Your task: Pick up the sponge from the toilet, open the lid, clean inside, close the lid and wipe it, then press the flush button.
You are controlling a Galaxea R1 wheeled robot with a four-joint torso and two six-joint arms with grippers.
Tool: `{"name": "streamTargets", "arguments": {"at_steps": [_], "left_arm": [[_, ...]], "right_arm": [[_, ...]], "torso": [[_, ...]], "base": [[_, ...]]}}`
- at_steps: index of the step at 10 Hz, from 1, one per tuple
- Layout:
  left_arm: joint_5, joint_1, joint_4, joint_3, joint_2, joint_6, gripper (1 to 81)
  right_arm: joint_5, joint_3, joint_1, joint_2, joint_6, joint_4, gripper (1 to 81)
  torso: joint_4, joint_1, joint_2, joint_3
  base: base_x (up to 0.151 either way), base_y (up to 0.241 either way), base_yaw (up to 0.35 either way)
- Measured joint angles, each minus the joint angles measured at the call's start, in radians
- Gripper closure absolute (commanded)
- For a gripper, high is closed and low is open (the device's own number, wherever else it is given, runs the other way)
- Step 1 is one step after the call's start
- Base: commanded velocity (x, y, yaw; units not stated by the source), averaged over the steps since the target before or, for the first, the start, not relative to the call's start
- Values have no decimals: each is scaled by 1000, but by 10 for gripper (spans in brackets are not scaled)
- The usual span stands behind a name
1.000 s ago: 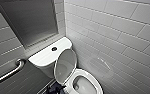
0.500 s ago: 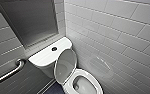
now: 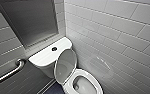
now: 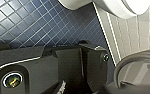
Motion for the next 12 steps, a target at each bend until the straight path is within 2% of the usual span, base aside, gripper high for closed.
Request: {"name": "streamTargets", "arguments": {"at_steps": [4,8,9,10,12], "left_arm": [[2,73,22,-22,3,13,10],[32,100,22,-142,68,37,10],[43,109,20,-175,88,66,10],[54,114,-10,-198,100,130,10],[66,117,-182,-239,121,338,10]], "right_arm": [[2,1,1,0,0,0,811],[1,15,4,-1,3,0,811],[3,31,7,-9,4,0,811],[4,46,9,-22,5,0,811],[5,97,23,-62,8,0,811]], "torso": [[0,0,0,0],[0,0,0,0],[0,0,0,0],[0,0,0,0],[0,0,0,1]], "base": [[0,0,0],[0,0,0],[0,0,0],[0,0,0],[0,0,0]]}}
